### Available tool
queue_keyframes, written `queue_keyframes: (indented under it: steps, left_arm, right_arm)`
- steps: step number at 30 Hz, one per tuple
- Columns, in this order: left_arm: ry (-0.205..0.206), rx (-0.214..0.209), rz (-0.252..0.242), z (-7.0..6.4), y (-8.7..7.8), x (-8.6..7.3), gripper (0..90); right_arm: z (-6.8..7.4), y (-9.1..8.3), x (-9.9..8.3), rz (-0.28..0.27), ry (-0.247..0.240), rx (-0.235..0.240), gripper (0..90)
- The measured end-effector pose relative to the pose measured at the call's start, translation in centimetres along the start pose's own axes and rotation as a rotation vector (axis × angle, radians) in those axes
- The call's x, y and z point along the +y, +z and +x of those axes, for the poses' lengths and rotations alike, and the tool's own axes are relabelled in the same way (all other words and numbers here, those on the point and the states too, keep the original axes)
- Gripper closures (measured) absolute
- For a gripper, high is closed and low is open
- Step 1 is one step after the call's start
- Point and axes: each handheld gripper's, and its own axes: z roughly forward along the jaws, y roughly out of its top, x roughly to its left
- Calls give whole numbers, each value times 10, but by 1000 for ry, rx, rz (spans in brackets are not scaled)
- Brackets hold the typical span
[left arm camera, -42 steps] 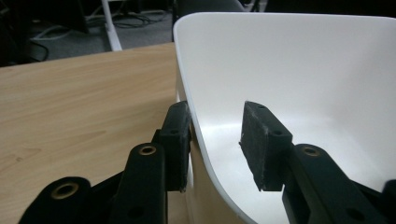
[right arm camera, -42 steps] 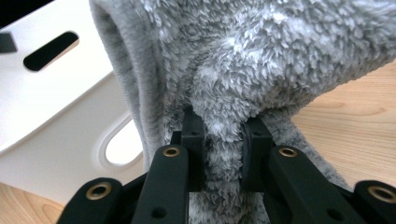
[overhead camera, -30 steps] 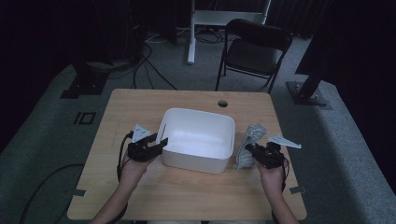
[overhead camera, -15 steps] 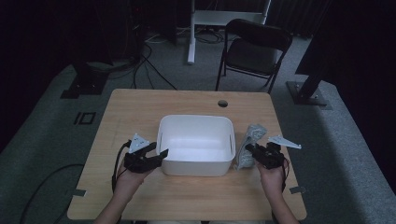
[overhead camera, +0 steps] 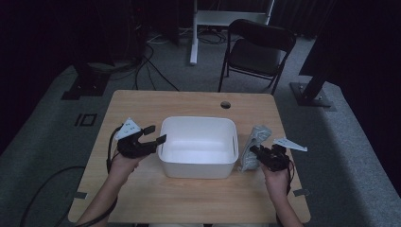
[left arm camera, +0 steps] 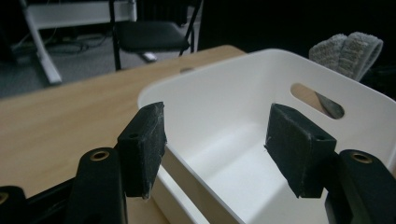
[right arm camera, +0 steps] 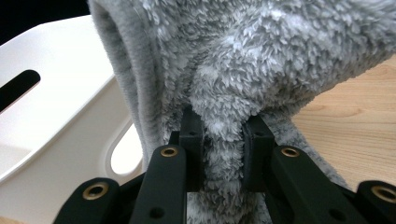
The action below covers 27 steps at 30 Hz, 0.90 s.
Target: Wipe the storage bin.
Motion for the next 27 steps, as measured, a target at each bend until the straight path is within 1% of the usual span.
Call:
queue_keyframes:
  steps: [1, 2, 4, 5, 6, 8, 10, 11, 13, 14, 18, 19, 20, 21, 22, 23, 24, 25, 26, 27]
  left_arm:
    - [-2, -13, -7, 6, 4, 2, 386]
    - [-15, -27, -16, 12, 8, 3, 386]
    - [-27, -17, -9, 24, 17, 6, 386]
    - [-29, -18, -13, 30, 21, 8, 387]
    - [-26, -21, -11, 35, 27, 9, 387]
    - [-16, -28, -8, 41, 35, 12, 387]
    - [16, -20, 11, 46, 44, 14, 388]
    - [18, -38, 14, 48, 48, 15, 388]
    - [17, -57, 14, 53, 56, 16, 388]
    - [1, -88, 18, 56, 61, 16, 388]
    - [-8, -146, 34, 64, 73, 16, 389]
    - [-7, -162, 37, 66, 76, 15, 395]
    - [-1, -172, 41, 67, 79, 15, 420]
    - [9, -168, 48, 67, 81, 15, 420]
    - [8, -183, 57, 67, 83, 15, 424]
    - [22, -182, 63, 67, 85, 15, 446]
    - [41, -174, 69, 66, 88, 15, 447]
    - [43, -182, 74, 67, 89, 15, 456]
    - [47, -175, 73, 66, 91, 15, 490]
    - [52, -174, 76, 67, 92, 15, 491]
  right_arm:
    - [0, 0, 0, 1, 1, -1, 745]
    - [-1, 0, 0, 0, 3, -1, 745]
    - [-1, 0, 0, -1, 5, 2, 745]
    - [-1, 0, 0, -1, 3, 2, 745]
    - [-1, 0, 0, 0, 3, 4, 745]
    - [-1, 0, 0, -3, 1, 4, 745]
    - [-1, 1, -1, -4, 0, 8, 745]
    - [-1, 1, -1, -2, -4, 9, 745]
    - [-2, 2, -1, 2, -2, 8, 745]
    - [-2, 2, -1, 0, 1, 9, 745]
    - [-2, 3, -3, 7, -3, 11, 745]
    - [-2, 3, -3, 8, -3, 10, 745]
    - [-2, 3, -3, 7, -3, 11, 745]
    - [-2, 3, -3, 7, -4, 11, 745]
    - [-2, 3, -3, 8, -6, 10, 745]
    - [-3, 3, -3, 7, -5, 10, 745]
    - [-3, 4, -3, 7, -4, 9, 745]
    - [-3, 3, -3, 5, -1, 9, 745]
    - [-3, 3, -3, 5, -2, 9, 745]
    - [-3, 3, -3, 5, -4, 8, 745]
